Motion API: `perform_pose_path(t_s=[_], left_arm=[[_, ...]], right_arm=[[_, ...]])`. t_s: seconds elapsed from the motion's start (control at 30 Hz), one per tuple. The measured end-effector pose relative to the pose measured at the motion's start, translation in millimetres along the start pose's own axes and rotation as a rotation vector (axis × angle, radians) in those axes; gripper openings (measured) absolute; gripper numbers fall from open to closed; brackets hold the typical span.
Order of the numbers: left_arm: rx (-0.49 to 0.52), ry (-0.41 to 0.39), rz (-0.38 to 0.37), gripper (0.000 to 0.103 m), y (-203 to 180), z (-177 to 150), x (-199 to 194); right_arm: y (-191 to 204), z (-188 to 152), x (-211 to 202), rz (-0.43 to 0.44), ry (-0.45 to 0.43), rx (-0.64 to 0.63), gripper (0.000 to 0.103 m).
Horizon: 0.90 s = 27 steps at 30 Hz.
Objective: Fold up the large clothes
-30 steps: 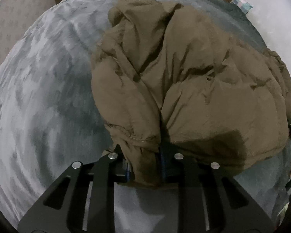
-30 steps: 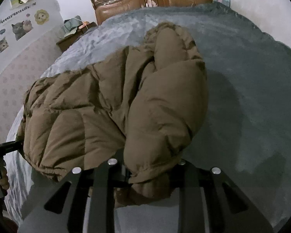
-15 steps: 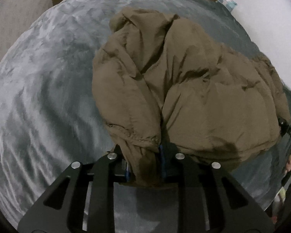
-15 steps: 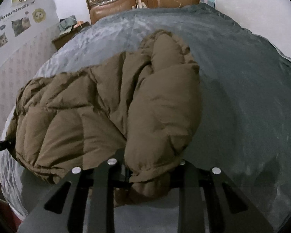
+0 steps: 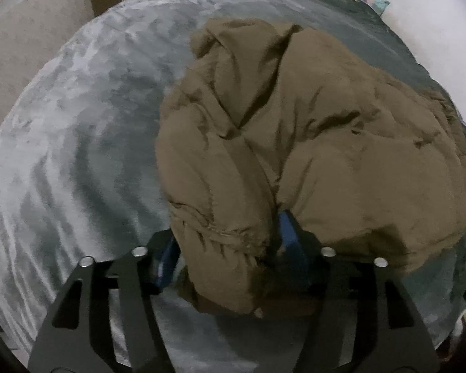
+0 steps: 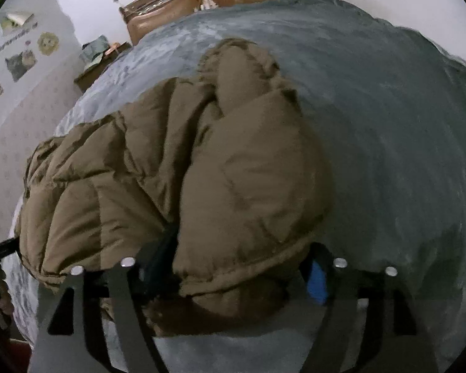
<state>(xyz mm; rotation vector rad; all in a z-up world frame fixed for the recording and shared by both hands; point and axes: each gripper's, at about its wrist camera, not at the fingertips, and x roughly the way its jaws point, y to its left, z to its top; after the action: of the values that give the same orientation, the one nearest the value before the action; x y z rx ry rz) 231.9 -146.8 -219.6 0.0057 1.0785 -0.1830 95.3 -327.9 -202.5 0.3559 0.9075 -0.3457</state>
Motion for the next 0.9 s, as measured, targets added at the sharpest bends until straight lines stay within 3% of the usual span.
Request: perform_pose_path(t_s=[0.23,0.37,0.53,0.9], left_arm=[[0.006,-0.036,0.058,0.096,10,-2,-17],[-0.006,-0.028,0.065,0.096,16,11,-23],[-0.044,-0.075,-0.003,0.097,16,30,-43],[0.090,-0.130,-0.054,0.097,-53,74,-49]], right_arm=[[-12,-1,-26,-0.018,-0.055,0.009,0.083],[-5,9,-40,-0.070,-0.106,-0.020,0.083],[3,27,-57,-0.076,-0.156,-0.012,0.083],[62,62,-39,-0.049,-0.158,-0.093,0.083]])
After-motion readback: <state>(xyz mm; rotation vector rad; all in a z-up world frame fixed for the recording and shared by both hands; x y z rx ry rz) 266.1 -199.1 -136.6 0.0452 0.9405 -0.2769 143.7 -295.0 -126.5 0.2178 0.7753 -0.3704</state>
